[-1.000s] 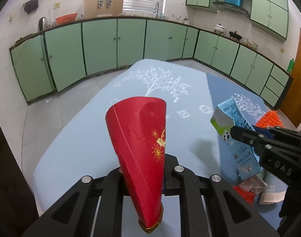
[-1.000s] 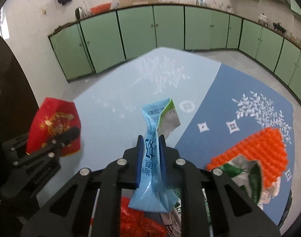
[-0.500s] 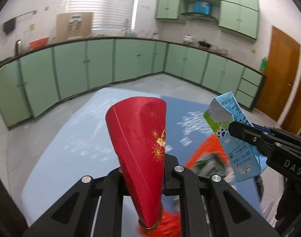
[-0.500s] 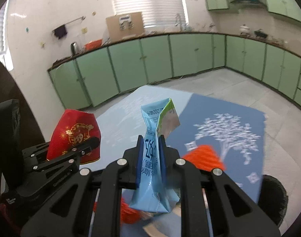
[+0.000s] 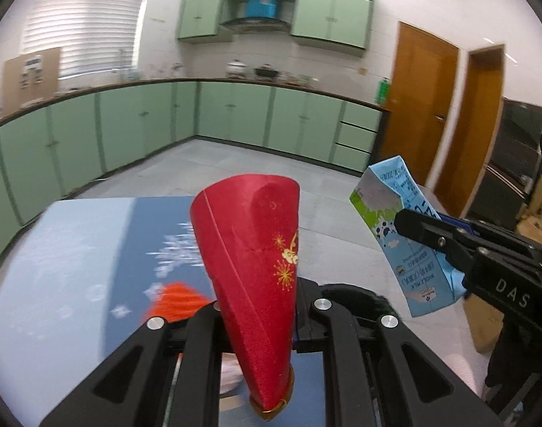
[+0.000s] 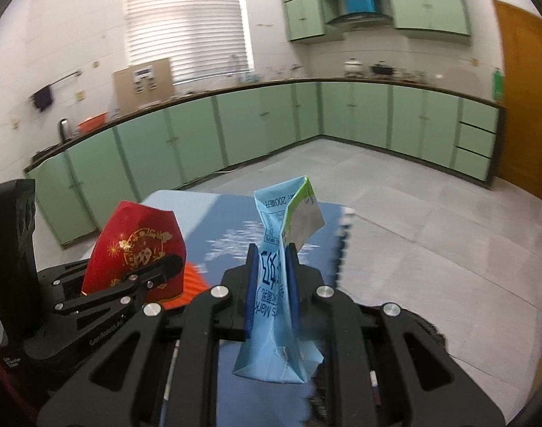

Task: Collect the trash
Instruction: 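Carry the cone and carton over the black bin and open both grippers, then bring both tools back to the table toward the red plastic bag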

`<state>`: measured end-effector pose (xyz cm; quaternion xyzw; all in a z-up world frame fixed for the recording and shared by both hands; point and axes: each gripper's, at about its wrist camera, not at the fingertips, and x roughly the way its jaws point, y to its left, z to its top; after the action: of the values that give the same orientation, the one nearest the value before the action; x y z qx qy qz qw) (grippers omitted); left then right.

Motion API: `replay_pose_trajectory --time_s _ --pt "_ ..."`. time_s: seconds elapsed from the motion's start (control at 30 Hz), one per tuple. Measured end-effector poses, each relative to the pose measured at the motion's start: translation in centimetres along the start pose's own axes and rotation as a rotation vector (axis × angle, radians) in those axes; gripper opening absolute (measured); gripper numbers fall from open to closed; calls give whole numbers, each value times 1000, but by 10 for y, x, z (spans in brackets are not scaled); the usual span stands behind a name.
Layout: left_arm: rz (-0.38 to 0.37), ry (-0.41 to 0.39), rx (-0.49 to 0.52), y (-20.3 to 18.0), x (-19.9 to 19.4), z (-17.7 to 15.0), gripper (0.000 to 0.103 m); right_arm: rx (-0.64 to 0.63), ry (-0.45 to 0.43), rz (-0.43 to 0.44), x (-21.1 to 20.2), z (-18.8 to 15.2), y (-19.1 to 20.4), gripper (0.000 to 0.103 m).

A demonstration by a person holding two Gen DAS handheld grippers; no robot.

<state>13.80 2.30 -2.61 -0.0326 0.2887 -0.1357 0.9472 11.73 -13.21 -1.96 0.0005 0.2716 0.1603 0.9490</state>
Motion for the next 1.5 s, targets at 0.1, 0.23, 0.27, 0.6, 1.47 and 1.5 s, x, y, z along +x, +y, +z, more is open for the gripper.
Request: replay_pose_trajectory --time_s 0.1,0.23,0.27,0.6,1.47,1.5 --pt "-43 17 21 -28 20 -2 13 23 4 -42 -3 -8 -28 14" --pt "-96 52 36 -57 49 -4 13 61 14 -93 1 -21 -67 14" --pt "-110 60 42 -65 56 -5 13 72 19 -102 2 -24 -75 14" --pt "-182 116 87 -113 116 -21 13 158 78 -164 31 -60 -145 15" --pt "-111 106 59 -99 101 -12 65 210 27 -290 25 -75 -164 88" --pt "-98 96 53 -93 92 -12 65 209 18 -279 21 -75 -158 89"
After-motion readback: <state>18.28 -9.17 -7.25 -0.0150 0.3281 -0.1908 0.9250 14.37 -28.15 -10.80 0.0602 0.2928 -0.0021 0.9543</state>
